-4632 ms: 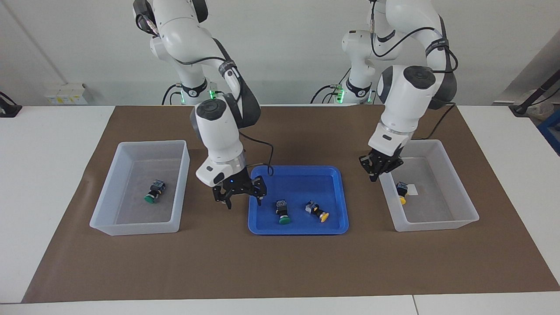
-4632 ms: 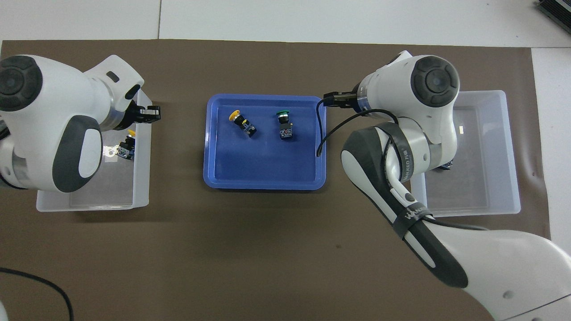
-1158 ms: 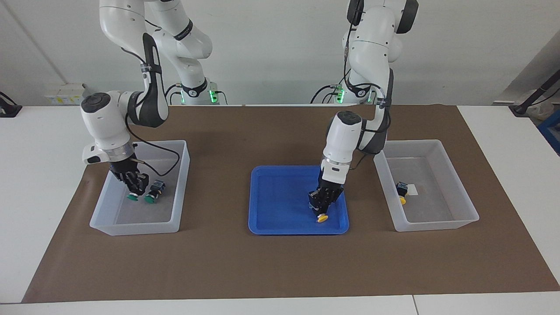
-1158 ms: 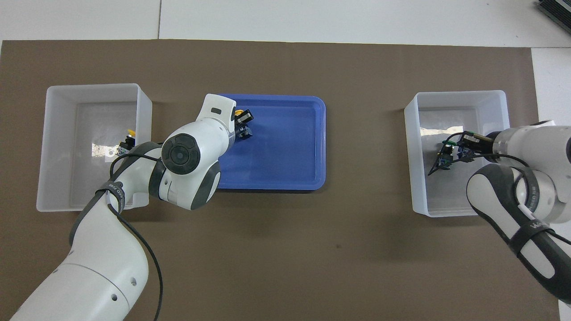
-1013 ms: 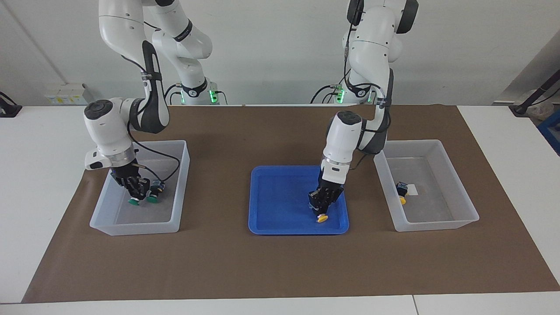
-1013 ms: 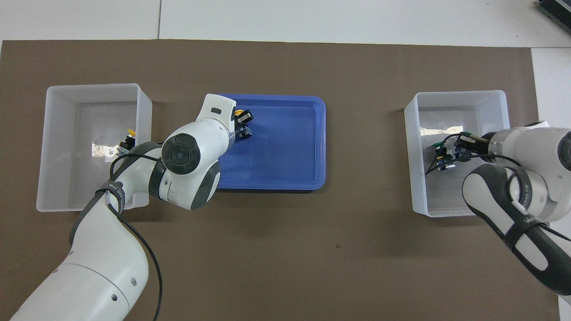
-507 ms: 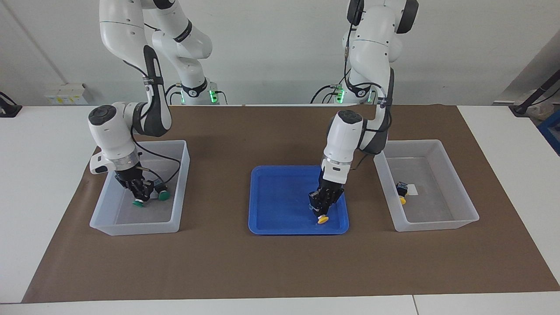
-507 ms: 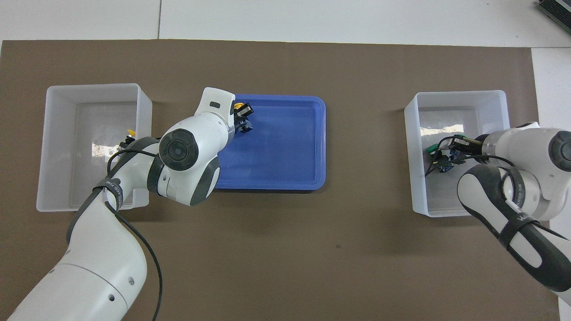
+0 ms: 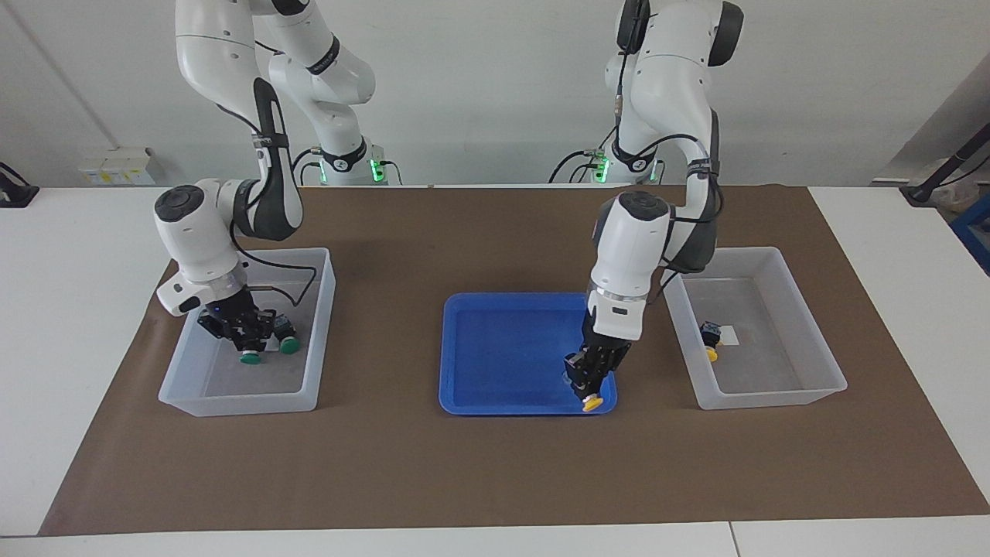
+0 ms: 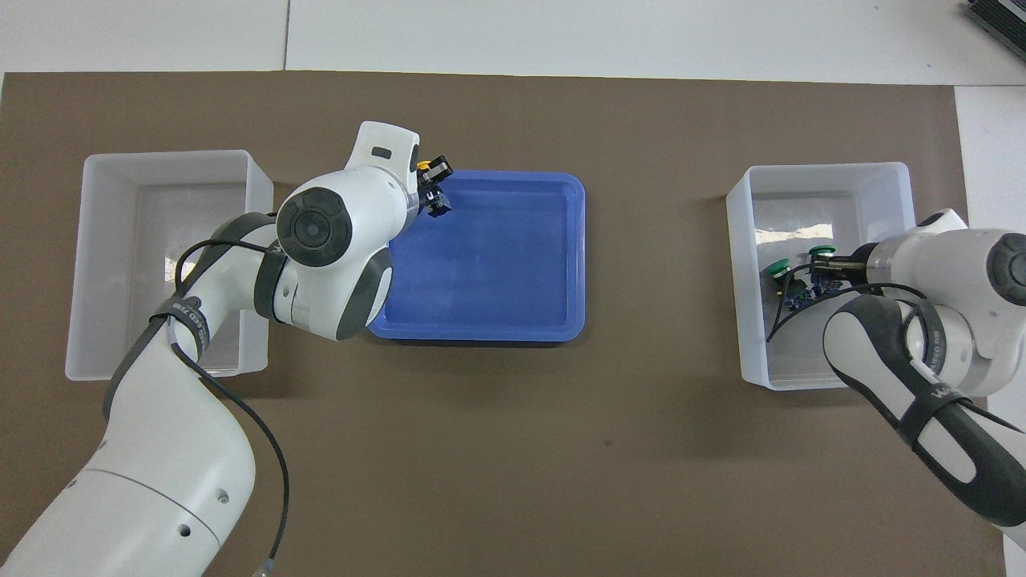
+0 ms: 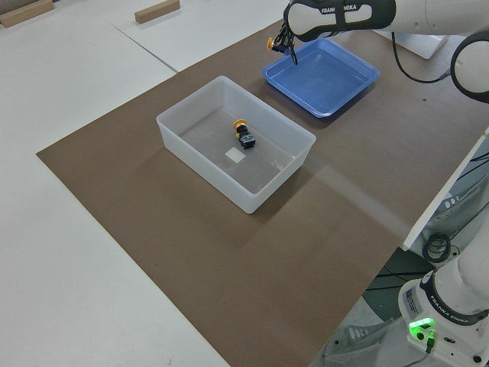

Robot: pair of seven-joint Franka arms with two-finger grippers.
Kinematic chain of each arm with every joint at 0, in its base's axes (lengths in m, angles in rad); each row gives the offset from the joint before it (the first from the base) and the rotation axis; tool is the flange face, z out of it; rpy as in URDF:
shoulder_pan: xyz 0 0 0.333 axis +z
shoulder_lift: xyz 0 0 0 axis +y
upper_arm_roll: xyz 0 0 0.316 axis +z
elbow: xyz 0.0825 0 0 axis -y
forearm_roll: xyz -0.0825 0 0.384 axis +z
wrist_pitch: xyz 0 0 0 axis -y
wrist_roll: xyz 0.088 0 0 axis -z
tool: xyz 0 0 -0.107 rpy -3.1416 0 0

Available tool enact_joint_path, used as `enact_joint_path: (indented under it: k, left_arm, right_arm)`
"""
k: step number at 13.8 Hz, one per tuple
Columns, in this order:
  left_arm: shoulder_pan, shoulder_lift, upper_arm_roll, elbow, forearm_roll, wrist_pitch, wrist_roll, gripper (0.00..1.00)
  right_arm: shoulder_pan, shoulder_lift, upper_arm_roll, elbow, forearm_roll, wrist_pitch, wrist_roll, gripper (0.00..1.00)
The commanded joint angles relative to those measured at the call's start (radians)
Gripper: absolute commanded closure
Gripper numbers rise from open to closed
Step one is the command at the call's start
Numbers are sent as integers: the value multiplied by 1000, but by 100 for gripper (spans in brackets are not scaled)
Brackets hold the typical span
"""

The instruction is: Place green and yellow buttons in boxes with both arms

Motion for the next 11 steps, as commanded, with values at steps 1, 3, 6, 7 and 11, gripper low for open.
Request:
enact_joint_path:
  k: [1,3,6,7,11]
  left_arm:
    - [67,-23,-16,58,9,-79,9,100]
    - [100,-66,-17,61,7,-132,47,100]
    - [146,-112,-16,96,-22,-276,154,100]
    - [155,-124,-16,100,-36,-312,191,100]
    - [163,-173,4,97,-39,-430,358,100]
  right_arm:
    - [18,27,23,51,-5,-6,-67,100]
    - [16,41,23,54,-5,28,-120,100]
    - [13,58,23,53,0,59,-180,78]
    - [13,58,23,53,1,60,-185,41]
    - [13,46,25,57,3,56,-179,1]
